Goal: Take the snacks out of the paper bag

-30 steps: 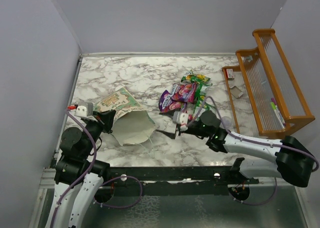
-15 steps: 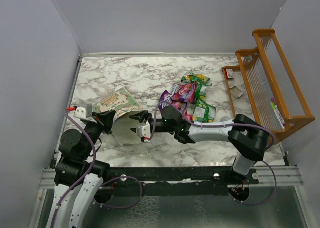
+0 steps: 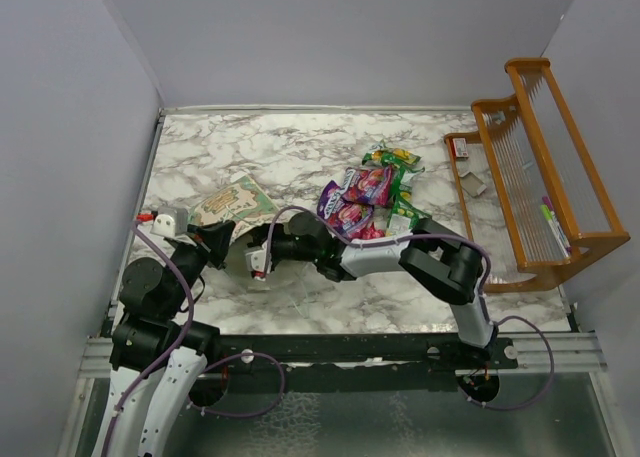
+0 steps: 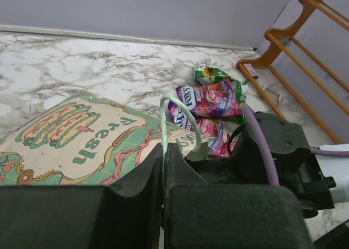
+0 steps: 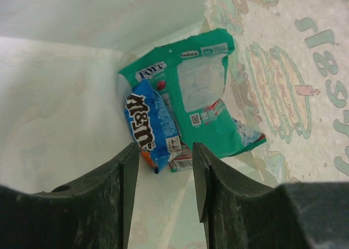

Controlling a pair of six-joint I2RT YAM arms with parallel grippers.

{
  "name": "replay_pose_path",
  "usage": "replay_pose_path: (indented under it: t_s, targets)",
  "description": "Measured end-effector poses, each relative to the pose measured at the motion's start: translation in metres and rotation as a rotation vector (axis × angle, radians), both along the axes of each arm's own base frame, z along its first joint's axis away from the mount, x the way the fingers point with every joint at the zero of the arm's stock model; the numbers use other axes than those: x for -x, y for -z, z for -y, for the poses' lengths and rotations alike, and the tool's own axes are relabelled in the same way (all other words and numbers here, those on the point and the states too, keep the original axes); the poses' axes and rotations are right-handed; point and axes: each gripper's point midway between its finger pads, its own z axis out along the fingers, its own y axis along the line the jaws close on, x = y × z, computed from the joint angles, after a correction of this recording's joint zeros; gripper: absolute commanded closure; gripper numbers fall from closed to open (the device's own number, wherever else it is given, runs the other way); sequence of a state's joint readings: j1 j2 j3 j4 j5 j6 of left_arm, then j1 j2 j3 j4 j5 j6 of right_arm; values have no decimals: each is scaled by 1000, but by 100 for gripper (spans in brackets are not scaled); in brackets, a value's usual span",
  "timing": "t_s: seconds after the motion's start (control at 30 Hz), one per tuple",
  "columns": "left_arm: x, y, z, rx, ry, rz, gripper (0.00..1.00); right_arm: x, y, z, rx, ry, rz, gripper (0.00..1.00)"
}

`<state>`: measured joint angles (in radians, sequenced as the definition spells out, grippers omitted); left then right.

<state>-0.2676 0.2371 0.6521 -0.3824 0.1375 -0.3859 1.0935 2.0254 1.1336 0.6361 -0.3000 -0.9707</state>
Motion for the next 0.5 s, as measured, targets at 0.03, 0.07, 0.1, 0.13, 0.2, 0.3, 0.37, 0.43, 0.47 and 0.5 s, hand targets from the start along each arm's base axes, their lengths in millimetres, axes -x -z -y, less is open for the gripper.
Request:
replay_pose_path:
  t_s: [0.03, 0.07, 0.1, 0.13, 0.2, 0.3, 0.37, 0.43, 0.47, 0.5]
  targets:
    - [0, 0, 0, 0, 1, 0, 100, -3, 2, -2, 2, 11, 6, 57]
    - [0, 0, 0, 0, 3, 0, 100, -6, 3, -3, 5, 21, 10, 57]
    - [0, 0, 0, 0, 3, 0, 100, -9, 5, -5, 7, 28, 15, 57]
    - [0, 0, 1, 0, 4, 0, 100, -12, 7, -6, 9, 35, 20, 57]
    - [0, 0, 0, 0, 4, 1, 100, -17, 13, -10, 20, 50, 28, 57]
    - [1, -1, 1, 1, 8, 2, 100, -23, 24, -12, 40, 69, 38, 56]
    - [0, -2, 2, 2, 12, 6, 100, -27, 32, -13, 57, 81, 46, 56]
    - [1, -2, 2, 2, 16, 6, 100, -30, 39, -13, 71, 92, 51, 55]
    - [1, -2, 3, 1, 19, 6, 100, -32, 41, -12, 77, 99, 51, 54]
    - [1, -1, 3, 1, 23, 6, 100, -34, 44, -13, 83, 105, 52, 54]
